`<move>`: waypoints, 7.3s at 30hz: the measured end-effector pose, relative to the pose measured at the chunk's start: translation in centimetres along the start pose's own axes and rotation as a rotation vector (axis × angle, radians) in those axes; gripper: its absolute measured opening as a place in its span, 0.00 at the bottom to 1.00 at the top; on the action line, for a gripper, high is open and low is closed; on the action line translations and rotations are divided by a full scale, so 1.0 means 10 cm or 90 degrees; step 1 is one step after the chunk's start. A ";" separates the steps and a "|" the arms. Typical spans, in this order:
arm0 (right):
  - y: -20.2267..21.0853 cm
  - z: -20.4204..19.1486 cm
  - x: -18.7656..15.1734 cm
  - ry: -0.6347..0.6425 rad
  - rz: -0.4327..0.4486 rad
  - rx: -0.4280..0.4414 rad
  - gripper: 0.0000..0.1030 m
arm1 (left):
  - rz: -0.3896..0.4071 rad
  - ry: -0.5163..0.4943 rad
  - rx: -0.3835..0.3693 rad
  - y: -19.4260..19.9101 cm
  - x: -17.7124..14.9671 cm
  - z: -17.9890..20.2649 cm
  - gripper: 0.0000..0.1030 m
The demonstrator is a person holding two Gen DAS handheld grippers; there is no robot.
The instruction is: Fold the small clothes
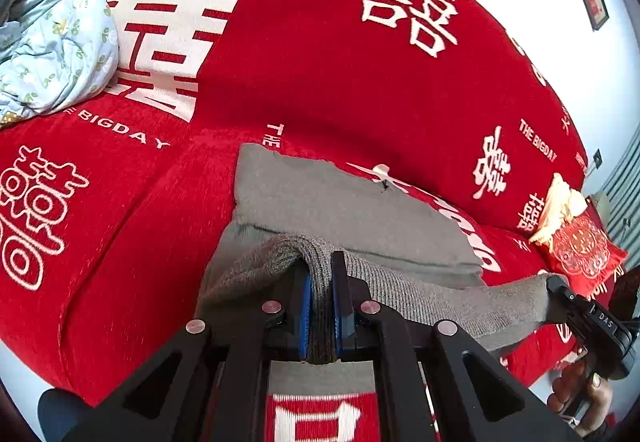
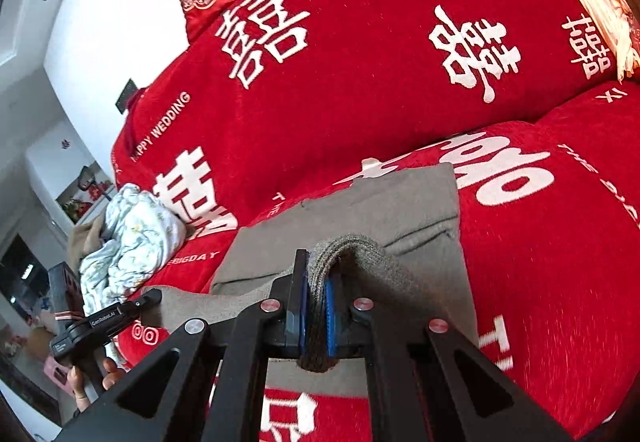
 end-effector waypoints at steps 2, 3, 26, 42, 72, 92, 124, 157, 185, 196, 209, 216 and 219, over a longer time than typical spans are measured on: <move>-0.09 0.00 0.07 0.002 -0.002 -0.007 0.07 | -0.002 0.008 0.001 -0.07 0.05 -0.01 0.09; -0.12 0.01 0.09 0.003 -0.003 -0.010 0.07 | -0.004 0.010 0.003 -0.11 0.09 -0.02 0.09; -0.82 0.25 0.67 -0.025 -0.031 -0.053 0.07 | -0.040 -0.007 0.042 -0.73 0.72 0.17 0.09; -1.19 0.34 0.89 -0.017 -0.052 -0.067 0.07 | -0.062 -0.010 0.055 -1.13 0.95 0.17 0.09; -2.24 0.94 0.84 -0.071 -0.128 -0.137 0.07 | -0.144 0.007 0.100 -2.30 1.04 -0.05 0.09; -2.43 1.18 0.65 -0.145 -0.140 -0.155 0.71 | -0.194 0.079 0.055 -2.51 1.02 -0.17 0.71; -2.05 0.01 -0.36 0.260 -0.187 -0.186 0.82 | -0.136 -0.210 0.206 -1.87 0.14 0.42 0.81; -1.12 0.42 -0.71 0.200 -0.145 -0.213 0.83 | -0.142 -0.163 0.193 -1.16 -0.32 0.14 0.87; -1.07 0.02 -0.45 0.147 -0.118 -0.178 0.84 | -0.055 0.238 -0.165 -0.91 -0.06 -0.47 0.90; -2.44 -0.87 -0.25 0.189 -0.220 -0.106 0.84 | -0.059 0.307 -0.180 -1.22 -0.05 -0.75 0.11; -4.21 -1.80 -0.62 0.209 -0.389 -0.095 0.85 | -0.076 0.286 -0.129 -1.32 -0.01 -0.72 0.11; -4.42 -1.94 -0.84 0.404 -0.391 -0.198 0.67 | -0.087 0.290 -0.123 -1.36 -0.01 -0.74 0.11; -4.36 -1.85 -0.74 0.411 -0.377 -0.221 0.30 | -0.084 0.270 -0.108 -1.35 0.00 -0.72 0.11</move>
Point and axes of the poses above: each gripper's, at about its wrist camera, not at the fingertips, and y roughly against the way its jaws point, z to its right, x to its top, the point moved 6 cm from there along -y, roughly the way its jaws point, and after that the axes turned 3 degrees about z, right-handed, at the moved point
